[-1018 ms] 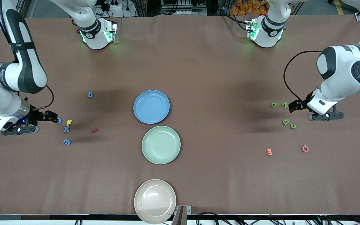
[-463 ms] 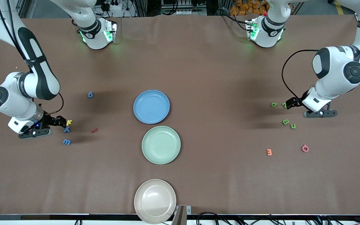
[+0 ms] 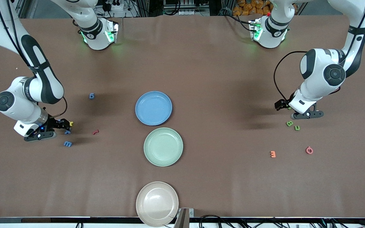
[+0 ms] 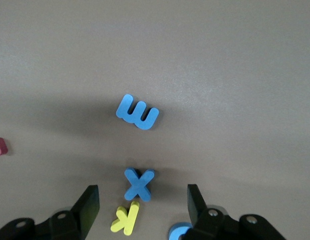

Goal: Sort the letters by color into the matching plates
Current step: 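Grasp the blue X with the right gripper while the left gripper grasps green b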

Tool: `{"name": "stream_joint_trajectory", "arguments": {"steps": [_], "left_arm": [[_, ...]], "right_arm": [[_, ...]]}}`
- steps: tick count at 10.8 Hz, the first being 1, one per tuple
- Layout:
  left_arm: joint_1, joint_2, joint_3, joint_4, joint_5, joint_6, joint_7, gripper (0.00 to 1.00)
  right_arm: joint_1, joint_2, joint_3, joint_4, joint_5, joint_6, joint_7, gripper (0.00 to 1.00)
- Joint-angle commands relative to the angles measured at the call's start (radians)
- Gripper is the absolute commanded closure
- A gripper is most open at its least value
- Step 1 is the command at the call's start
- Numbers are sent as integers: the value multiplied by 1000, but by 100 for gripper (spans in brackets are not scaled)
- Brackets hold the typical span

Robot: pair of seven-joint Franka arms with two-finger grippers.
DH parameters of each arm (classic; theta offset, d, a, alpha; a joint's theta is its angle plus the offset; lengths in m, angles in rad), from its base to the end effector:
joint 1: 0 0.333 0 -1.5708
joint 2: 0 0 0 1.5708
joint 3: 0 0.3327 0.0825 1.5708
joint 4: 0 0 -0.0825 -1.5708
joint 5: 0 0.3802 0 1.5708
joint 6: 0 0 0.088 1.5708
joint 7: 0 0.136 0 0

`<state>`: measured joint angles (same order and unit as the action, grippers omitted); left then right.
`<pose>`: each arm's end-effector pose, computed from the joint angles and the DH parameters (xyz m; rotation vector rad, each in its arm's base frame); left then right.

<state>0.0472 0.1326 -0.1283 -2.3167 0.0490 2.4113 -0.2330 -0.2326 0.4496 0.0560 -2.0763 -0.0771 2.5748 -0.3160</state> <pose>0.5132 -0.0409 0.2732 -3.1153 -0.1803 0.0527 0.5911 -0.1056 0.2029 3.0952 0.3063 0.0686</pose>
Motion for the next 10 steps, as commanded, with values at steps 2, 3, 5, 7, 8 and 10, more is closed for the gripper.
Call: {"name": "stream_joint_trajectory", "arguments": {"steps": [2, 3, 5, 7, 8, 10], "left_arm": [[8, -10, -2, -67, 26, 55, -494, 0], [14, -16, -2, -100, 26, 96, -582, 0], [34, -21, -2, -205, 25, 262, -719, 0], [33, -1, -1, -266, 25, 388, -898, 0], [28, 25, 1, -263, 32, 394, -1008, 0], [26, 77, 4, -245, 35, 410, -1120, 0]], "right_arm": [[-14, 41, 16, -14, 4, 62, -11, 30], [-16, 46, 16, -14, 4, 65, -12, 31], [-14, 69, 16, -14, 5, 90, -9, 33], [-13, 78, 15, -14, 5, 105, -11, 47], [-13, 83, 15, -14, 5, 110, -12, 53], [-13, 87, 15, -14, 5, 120, -14, 82]]}}
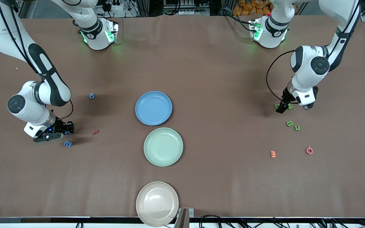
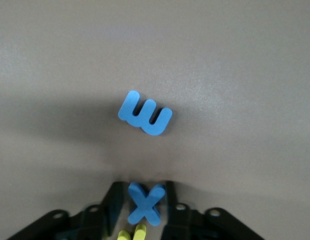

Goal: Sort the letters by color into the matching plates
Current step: 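Grasp the blue X with the right gripper while the left gripper grasps green b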

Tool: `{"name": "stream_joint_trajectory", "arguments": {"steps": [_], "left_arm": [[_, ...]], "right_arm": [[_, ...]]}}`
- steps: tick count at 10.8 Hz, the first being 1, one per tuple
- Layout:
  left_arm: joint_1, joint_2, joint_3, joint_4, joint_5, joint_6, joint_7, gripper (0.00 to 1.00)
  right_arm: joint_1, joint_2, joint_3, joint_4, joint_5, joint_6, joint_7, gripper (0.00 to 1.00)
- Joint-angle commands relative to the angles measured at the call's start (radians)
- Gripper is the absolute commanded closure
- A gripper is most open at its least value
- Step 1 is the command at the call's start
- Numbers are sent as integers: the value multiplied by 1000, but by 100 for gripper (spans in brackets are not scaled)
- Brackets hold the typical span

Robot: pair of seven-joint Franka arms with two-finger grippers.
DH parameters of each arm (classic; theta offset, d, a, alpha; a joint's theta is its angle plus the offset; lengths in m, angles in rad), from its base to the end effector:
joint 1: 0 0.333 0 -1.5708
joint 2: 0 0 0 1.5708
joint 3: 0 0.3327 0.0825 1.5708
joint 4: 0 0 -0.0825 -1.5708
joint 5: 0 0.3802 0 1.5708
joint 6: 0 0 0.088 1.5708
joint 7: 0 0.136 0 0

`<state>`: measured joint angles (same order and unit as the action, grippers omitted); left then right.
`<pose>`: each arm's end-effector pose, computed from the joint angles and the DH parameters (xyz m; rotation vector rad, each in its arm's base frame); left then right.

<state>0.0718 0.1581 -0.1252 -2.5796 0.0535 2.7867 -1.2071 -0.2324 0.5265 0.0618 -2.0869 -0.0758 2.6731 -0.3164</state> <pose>0.4530 -0.0280 0.2004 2.6475 1.6342 0.0639 0.5891 -0.0999 0.1625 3.1040 0.3163 0.0911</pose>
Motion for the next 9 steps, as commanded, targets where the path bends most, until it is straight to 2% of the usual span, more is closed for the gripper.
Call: {"name": "stream_joint_trajectory", "arguments": {"steps": [1, 3, 4, 5, 6, 7, 9], "left_arm": [[5, 70, 6, 38, 31, 34, -211, 0], [6, 102, 10, 58, 31, 33, -287, 0], [6, 127, 10, 74, 32, 33, -302, 0], [-1, 150, 10, 90, 32, 33, -305, 0], [-3, 159, 10, 94, 32, 33, -305, 0], [-1, 159, 10, 95, 34, 33, -304, 0], [0, 161, 10, 95, 34, 33, -304, 0]], "right_arm": [[-13, 10, 9, -2, 4, 21, -12, 100], [1, -16, 12, 5, 4, -11, -1, 100], [10, -43, 19, 28, 13, -78, 23, 100], [21, -68, 36, 62, 20, -164, 87, 100], [42, -100, 52, 68, 28, -194, 156, 100], [92, -118, 53, 74, 57, -202, 263, 100], [169, -115, 55, 90, 60, -202, 412, 100]]}}
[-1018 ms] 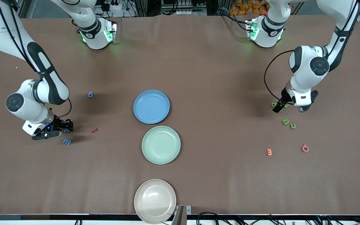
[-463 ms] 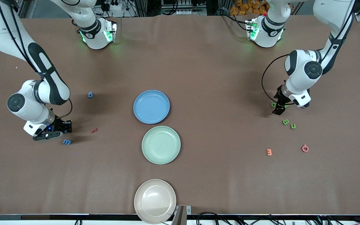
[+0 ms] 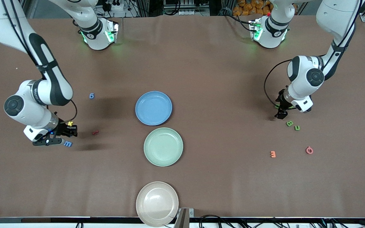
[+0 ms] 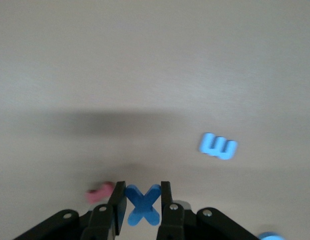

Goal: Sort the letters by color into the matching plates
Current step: 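Carry the blue X over the blue plate with the right gripper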

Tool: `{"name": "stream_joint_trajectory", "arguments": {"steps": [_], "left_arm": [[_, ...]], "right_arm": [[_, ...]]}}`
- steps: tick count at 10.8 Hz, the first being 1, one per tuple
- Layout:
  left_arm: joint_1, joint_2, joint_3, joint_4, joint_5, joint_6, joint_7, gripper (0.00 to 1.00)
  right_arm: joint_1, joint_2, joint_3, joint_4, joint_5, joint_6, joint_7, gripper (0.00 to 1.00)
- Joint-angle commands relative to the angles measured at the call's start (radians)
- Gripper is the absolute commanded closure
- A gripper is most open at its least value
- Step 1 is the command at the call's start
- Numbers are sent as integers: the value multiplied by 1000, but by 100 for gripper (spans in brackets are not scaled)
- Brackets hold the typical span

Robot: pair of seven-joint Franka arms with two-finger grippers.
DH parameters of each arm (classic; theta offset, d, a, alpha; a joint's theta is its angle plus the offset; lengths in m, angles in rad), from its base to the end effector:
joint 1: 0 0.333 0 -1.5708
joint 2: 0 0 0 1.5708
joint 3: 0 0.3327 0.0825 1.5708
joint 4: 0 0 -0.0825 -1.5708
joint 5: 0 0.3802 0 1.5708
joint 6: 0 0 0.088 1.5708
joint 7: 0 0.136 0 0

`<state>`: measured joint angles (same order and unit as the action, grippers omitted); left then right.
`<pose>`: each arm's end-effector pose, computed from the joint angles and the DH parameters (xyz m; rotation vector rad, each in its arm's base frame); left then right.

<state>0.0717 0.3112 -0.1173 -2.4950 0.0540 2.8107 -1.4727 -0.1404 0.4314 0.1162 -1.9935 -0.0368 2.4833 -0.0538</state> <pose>0.4716 -0.0273 0.1581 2.4071 1.9903 -0.0110 0.6218 -0.0176 0.2393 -3.1169 -0.0717 -0.0977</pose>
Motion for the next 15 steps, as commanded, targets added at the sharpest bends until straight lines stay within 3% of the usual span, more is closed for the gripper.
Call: {"name": "stream_joint_trajectory", "arguments": {"steps": [1, 3, 5, 6, 12, 13, 14, 15], "left_arm": [[2, 9, 2, 10, 33, 9, -38, 0], [2, 12, 2, 10, 35, 9, -38, 2], [2, 11, 2, 7, 43, 10, -40, 86], [3, 9, 2, 4, 43, 10, -41, 100], [7, 6, -1, 25, 43, 18, -46, 100], [2, 5, -5, 39, 43, 16, -46, 100], [-4, 6, -10, 62, 43, 16, -46, 100], [-27, 12, -19, 95, 43, 15, -44, 100]], "right_arm": [[120, -23, 0, -4, 23, -12, 235, 100], [214, -22, 8, -2, 21, -12, 416, 100], [304, -14, 31, 4, 18, -11, 587, 100], [338, -14, 31, 13, 14, -14, 673, 100], [521, 1, 36, 9, 3, -14, 966, 99], [550, 10, 37, 6, 2, -12, 1001, 93], [568, 13, 40, 2, -5, -14, 1029, 76], [576, 15, 42, -8, -15, -14, 1045, 45]]}}
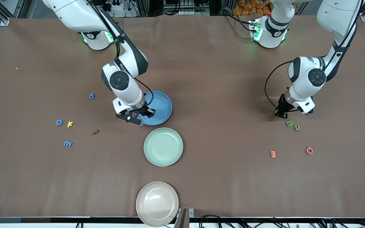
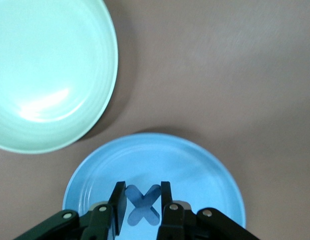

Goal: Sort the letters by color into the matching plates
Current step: 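Release the X onto the blue plate while the left gripper carries the b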

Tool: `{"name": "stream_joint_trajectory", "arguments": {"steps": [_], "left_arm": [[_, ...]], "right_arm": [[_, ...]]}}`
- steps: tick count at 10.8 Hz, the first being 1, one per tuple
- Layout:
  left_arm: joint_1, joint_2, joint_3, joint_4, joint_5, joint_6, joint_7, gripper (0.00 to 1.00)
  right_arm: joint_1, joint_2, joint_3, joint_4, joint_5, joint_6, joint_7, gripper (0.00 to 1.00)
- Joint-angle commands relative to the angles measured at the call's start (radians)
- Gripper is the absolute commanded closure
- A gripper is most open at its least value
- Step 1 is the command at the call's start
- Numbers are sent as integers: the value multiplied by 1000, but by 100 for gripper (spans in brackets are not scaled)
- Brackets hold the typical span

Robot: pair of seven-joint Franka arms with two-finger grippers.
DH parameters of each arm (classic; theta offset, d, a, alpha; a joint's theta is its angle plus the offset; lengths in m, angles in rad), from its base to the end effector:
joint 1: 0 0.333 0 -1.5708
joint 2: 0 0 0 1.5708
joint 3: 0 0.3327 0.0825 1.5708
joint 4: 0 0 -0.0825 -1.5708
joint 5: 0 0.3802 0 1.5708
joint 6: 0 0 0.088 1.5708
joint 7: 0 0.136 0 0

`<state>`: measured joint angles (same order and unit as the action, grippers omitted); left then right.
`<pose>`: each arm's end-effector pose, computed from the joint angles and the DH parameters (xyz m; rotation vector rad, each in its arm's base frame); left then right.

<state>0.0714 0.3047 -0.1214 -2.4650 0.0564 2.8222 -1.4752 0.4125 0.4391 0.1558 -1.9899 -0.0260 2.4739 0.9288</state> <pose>0.4880 -0.0299 0.1714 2.3849 1.9657 0.0440 0.5256 0.3320 0.2365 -3.0225 0.5449 -0.0056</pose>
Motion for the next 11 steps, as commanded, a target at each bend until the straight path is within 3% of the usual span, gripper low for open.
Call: {"name": "stream_joint_trajectory", "arguments": {"steps": [1, 2, 4, 6, 9, 11], "left_arm": [[-62, 22, -20, 101, 40, 2, -42, 100], [-97, 22, -21, 130, 40, -1, -40, 100], [-198, 30, -21, 178, 40, -1, -28, 100], [-341, 138, -20, 300, 37, -1, -43, 100], [-458, 195, -20, 400, 37, -1, -62, 100], [-519, 205, -20, 441, 40, 0, -60, 100]], "right_arm": [[25, 7, 2, -15, -29, -4, 89, 14], [25, 4, 2, -15, -29, -7, 93, 0], [-6, -22, 1, -12, -31, -42, 90, 0], [-113, -46, -2, -7, -31, -43, 17, 0], [-343, -46, -9, 45, -28, -43, -348, 0], [-438, -30, -31, 81, -28, -44, -536, 0]]}}
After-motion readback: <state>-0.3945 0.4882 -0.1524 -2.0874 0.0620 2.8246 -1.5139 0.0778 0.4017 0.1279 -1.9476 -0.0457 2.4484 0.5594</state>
